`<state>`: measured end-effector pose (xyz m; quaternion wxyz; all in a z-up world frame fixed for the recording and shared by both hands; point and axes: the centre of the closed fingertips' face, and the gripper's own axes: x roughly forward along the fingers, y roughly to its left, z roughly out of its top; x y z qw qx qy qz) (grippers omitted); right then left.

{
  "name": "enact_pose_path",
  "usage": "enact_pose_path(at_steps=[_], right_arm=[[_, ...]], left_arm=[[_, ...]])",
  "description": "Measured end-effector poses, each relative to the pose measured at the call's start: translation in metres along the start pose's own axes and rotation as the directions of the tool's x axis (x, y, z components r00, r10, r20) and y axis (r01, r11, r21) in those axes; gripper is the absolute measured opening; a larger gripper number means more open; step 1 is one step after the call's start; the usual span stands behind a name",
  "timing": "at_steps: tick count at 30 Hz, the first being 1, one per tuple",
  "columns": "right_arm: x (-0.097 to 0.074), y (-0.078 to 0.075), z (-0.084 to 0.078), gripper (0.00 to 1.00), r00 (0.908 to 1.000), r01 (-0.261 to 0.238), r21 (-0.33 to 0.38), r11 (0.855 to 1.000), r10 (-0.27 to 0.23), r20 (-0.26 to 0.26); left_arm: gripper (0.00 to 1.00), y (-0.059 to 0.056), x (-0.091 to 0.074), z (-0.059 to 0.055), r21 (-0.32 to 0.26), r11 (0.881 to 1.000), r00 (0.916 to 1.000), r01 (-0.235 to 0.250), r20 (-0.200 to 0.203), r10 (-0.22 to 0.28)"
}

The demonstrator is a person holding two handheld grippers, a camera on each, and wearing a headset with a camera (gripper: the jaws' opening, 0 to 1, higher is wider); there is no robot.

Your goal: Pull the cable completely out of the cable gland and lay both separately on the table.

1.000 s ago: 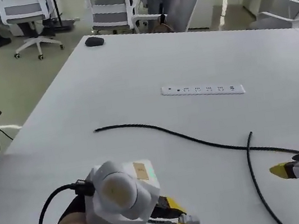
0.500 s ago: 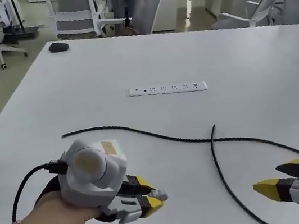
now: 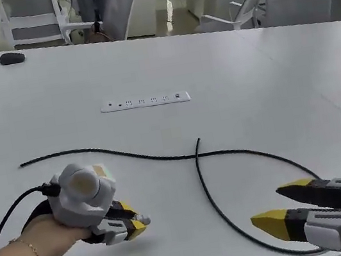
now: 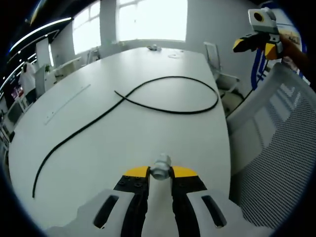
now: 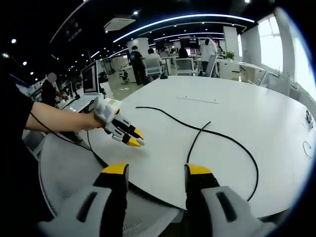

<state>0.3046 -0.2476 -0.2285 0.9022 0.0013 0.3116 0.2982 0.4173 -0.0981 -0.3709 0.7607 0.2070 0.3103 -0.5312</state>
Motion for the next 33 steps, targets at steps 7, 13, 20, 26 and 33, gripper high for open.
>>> enact_pose_path(at_steps=[7, 13, 20, 26, 33], right_arm=[[-0.008, -0.001, -0.003, 0.47, 0.9999, 0.011, 0.015, 1.000, -0.011, -0.002], [-0.011, 0.001, -0.004, 0.48, 0.9999, 0.011, 0.005, 1.000, -0.011, -0.003], [-0.009, 0.005, -0.003, 0.48, 1.0000, -0.006, -0.009, 1.000, 0.006, -0.008], [0.002, 0.011, 0.000, 0.48, 0.9990, -0.043, -0.034, 0.998, 0.042, -0.017], [0.019, 0.019, 0.000, 0.49, 0.9947, -0.095, -0.066, 0.993, 0.092, -0.047]], left_arm=[[0.18, 0.001, 0.013, -0.010, 0.000, 1.000, 0.9999, 0.012, -0.010, -0.012], [0.22, 0.001, 0.011, -0.013, -0.019, 1.000, 0.9999, 0.011, -0.009, -0.011], [0.28, 0.001, -0.009, -0.004, -0.039, 0.999, 0.9998, -0.003, 0.019, 0.004], [0.29, 0.003, -0.043, 0.010, -0.034, 0.998, 0.9982, -0.043, 0.040, 0.044], [0.30, -0.008, -0.098, 0.029, -0.090, 0.993, 0.9946, -0.072, 0.068, 0.079]])
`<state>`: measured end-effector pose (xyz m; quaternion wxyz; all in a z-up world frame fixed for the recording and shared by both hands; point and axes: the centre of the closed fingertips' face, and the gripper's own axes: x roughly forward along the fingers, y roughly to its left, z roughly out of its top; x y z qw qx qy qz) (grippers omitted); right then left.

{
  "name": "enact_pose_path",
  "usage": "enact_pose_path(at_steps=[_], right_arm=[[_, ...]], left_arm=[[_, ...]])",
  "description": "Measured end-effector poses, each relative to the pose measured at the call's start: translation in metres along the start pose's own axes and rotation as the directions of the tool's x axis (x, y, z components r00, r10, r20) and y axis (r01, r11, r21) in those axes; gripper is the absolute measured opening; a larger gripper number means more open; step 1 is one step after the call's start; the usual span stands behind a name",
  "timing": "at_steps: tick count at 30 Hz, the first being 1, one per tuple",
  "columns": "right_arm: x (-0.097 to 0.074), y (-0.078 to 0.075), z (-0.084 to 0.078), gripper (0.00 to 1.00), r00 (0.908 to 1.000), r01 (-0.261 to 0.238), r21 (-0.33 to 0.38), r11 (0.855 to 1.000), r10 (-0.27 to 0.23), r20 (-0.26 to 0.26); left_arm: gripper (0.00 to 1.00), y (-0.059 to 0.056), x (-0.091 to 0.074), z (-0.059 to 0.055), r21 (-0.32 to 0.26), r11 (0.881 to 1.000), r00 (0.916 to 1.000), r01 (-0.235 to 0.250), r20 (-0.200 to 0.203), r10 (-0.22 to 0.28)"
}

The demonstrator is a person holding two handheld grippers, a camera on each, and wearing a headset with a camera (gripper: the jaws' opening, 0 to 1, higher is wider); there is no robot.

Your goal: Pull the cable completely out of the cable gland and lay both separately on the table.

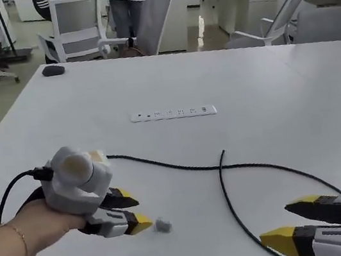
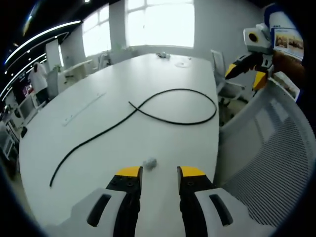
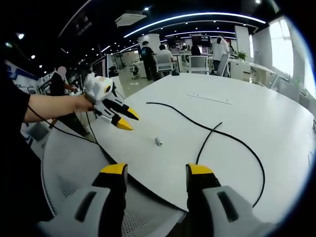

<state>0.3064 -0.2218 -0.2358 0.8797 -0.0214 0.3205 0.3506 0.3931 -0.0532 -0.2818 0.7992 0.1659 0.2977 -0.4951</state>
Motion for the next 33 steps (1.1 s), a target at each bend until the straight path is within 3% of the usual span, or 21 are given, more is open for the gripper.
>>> enact_pose_path(at_steps=[3, 5, 11, 13, 16, 17, 19, 20, 23, 26, 28, 29, 31, 33], right_arm=[[0.007, 0.003, 0.001, 0.50, 0.9997, -0.022, -0.013, 1.000, 0.021, -0.011], [0.009, 0.004, 0.001, 0.50, 0.9994, -0.030, -0.022, 0.999, 0.030, -0.016], [0.014, 0.004, -0.006, 0.51, 0.9977, -0.047, -0.033, 0.998, 0.045, -0.050], [0.013, 0.003, -0.008, 0.51, 0.9972, -0.046, -0.032, 0.998, 0.044, -0.060], [0.011, 0.001, -0.012, 0.52, 0.9966, -0.045, -0.029, 0.999, 0.043, -0.071], [0.010, 0.001, -0.013, 0.52, 0.9963, -0.043, -0.026, 0.999, 0.040, -0.075], [0.010, 0.000, -0.017, 0.52, 0.9956, -0.038, -0.022, 0.999, 0.036, -0.087], [0.010, 0.000, -0.019, 0.52, 0.9953, -0.037, -0.022, 0.999, 0.034, -0.091], [0.010, 0.001, -0.025, 0.54, 0.9941, -0.038, -0.020, 0.999, 0.035, -0.102], [0.011, 0.001, -0.034, 0.55, 0.9928, -0.033, -0.002, 0.999, 0.033, -0.115], [0.012, 0.003, -0.041, 0.55, 0.9907, -0.031, 0.010, 0.999, 0.032, -0.132], [0.014, 0.004, -0.045, 0.56, 0.9897, -0.032, 0.010, 0.999, 0.033, -0.140], [0.015, 0.005, -0.049, 0.57, 0.9882, -0.030, 0.014, 0.999, 0.032, -0.150], [0.017, 0.005, -0.052, 0.57, 0.9874, -0.028, 0.019, 0.999, 0.030, -0.155]], left_arm=[[0.32, -0.007, -0.025, 0.008, -0.020, 1.000, 0.9996, -0.014, 0.025, 0.014], [0.38, -0.005, -0.037, 0.011, -0.020, 0.999, 0.9980, -0.049, 0.040, 0.050], [0.38, -0.019, -0.084, 0.006, -0.080, 0.993, 0.9953, -0.081, 0.047, 0.085], [0.38, -0.022, -0.098, 0.005, -0.111, 0.989, 0.9912, -0.102, 0.074, 0.110], [0.36, -0.021, -0.114, -0.002, -0.185, 0.972, 0.9821, -0.146, 0.091, 0.165], [0.36, -0.020, -0.119, -0.006, -0.231, 0.960, 0.9773, -0.160, 0.100, 0.187], [0.37, -0.022, -0.126, -0.010, -0.277, 0.946, 0.9711, -0.167, 0.120, 0.206], [0.38, -0.023, -0.127, -0.014, -0.270, 0.948, 0.9721, -0.168, 0.114, 0.205], [0.39, -0.025, -0.133, -0.030, -0.288, 0.935, 0.9680, -0.208, 0.077, 0.239], [0.40, -0.023, -0.139, -0.044, -0.344, 0.905, 0.9550, -0.250, 0.066, 0.289], [0.42, -0.023, -0.140, -0.050, -0.408, 0.874, 0.9452, -0.265, 0.070, 0.319], [0.44, -0.025, -0.139, -0.054, -0.420, 0.868, 0.9449, -0.264, 0.068, 0.320], [0.44, -0.034, -0.135, -0.064, -0.413, 0.875, 0.9528, -0.252, 0.053, 0.299], [0.42, -0.038, -0.133, -0.071, -0.423, 0.869, 0.9530, -0.257, 0.039, 0.301]])
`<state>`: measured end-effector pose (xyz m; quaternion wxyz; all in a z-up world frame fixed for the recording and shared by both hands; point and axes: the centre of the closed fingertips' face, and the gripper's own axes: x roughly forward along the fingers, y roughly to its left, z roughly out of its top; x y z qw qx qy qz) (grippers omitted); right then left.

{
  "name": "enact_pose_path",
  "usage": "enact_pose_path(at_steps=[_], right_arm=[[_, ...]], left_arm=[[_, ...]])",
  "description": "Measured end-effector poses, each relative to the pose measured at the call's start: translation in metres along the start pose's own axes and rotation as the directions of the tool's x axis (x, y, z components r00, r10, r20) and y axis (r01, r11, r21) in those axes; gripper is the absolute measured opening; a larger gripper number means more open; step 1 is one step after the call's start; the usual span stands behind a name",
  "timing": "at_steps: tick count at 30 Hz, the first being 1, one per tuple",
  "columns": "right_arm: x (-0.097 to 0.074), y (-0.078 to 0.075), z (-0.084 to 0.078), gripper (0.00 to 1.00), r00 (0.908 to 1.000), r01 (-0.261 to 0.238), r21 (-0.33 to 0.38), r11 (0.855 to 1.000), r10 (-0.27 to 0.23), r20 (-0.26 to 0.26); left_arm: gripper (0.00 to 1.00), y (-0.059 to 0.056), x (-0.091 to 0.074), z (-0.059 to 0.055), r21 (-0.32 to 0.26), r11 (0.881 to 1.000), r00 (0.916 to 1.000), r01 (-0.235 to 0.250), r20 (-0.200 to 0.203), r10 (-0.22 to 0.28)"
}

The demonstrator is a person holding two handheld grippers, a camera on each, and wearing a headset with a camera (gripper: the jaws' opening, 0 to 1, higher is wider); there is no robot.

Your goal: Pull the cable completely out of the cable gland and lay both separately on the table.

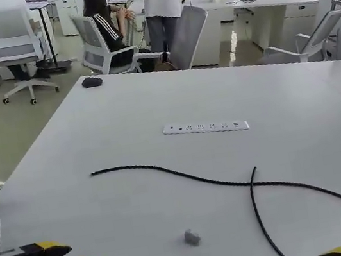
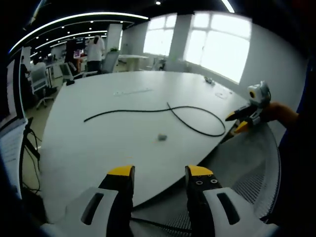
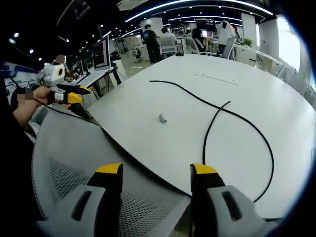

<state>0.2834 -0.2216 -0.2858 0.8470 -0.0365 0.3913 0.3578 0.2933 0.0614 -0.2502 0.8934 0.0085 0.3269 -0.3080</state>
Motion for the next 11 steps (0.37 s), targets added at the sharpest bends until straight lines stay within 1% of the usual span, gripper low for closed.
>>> enact_pose_path(at_steps=[1, 2, 3, 6, 8, 11], right_arm=[[0.0022, 0.0007, -0.0033, 0.58, 1.0000, 0.003, 0.007, 1.000, -0.003, -0.008], [0.0027, 0.0008, -0.0040, 0.59, 0.9999, 0.004, 0.008, 1.000, -0.004, -0.010], [0.0048, 0.0023, -0.0069, 0.59, 0.9998, 0.006, 0.012, 1.000, -0.006, -0.019], [0.0079, 0.0064, -0.0095, 0.59, 0.9997, -0.001, 0.017, 1.000, 0.001, -0.026], [0.0080, 0.0075, -0.0080, 0.59, 0.9998, -0.003, 0.021, 1.000, 0.004, -0.022], [0.0097, 0.0094, -0.0082, 0.61, 0.9996, -0.008, 0.014, 1.000, 0.009, -0.028]], left_arm=[[0.43, -0.0006, 0.0010, -0.0082, -0.008, 1.000, 0.9998, -0.011, -0.015, 0.011], [0.44, -0.0011, 0.0013, -0.0099, -0.009, 1.000, 0.9998, -0.012, -0.017, 0.012], [0.44, -0.0025, 0.0029, -0.0152, -0.021, 1.000, 0.9996, -0.015, -0.024, 0.015], [0.45, -0.0047, 0.0056, -0.0175, -0.045, 0.999, 0.9998, -0.012, -0.019, 0.011], [0.45, -0.0064, 0.0076, -0.0172, -0.050, 0.999, 0.9998, -0.009, -0.016, 0.008], [0.45, -0.0101, 0.0094, -0.0178, -0.047, 0.999, 0.9997, 0.001, -0.024, -0.002]])
